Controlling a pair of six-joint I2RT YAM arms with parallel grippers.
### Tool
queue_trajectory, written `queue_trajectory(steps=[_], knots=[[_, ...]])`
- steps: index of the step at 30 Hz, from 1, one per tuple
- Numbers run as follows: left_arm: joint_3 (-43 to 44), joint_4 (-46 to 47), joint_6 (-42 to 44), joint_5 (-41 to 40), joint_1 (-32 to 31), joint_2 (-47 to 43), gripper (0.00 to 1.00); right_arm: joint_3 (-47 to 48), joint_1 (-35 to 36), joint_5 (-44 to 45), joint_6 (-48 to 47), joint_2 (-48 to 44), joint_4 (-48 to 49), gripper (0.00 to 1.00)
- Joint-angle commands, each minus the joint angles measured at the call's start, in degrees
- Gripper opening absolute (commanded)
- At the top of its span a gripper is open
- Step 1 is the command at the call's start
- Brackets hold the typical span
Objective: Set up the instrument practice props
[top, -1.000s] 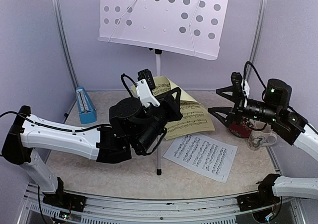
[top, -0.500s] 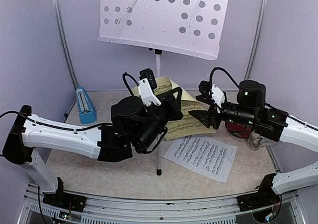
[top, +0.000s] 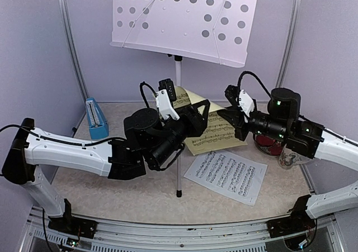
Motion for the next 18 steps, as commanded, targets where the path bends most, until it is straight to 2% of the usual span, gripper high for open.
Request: queue_trajectory(steps=[1,4,7,11,14,18], knots=[[-5.65,-0.32,1.42,7.65,3.47,-6.82,0.63,2.13,-1.94,-8.34,5.33,-2.84,-0.82,0.0],[-12.97,3.16,5.35,7.62,4.31,-12.64,0.72,3.23,-3.57,-14.29,7.79,-3.53,-3.1,0.0],[-20.17,7.24,7.42,8.24,5.9,-19.13,0.87,5.21,-5.14,-18.09,9.79,-3.56,-6.05,0.0],[-24.14,3.26,8.88,13.75,9.71,-23.88,0.97,7.46,-7.35,-24.48,12.03,-3.68,-8.03,0.0],[-27.28,5.0,14.95,24.36,10.99,-25.48,0.99,8.47,-8.47,-29.97,13.53,-3.92,-7.63,0.0],[-28.52,5.75,18.43,29.72,11.27,-25.33,0.99,10.93,-8.74,-35.0,14.68,-3.48,-7.78,0.0]])
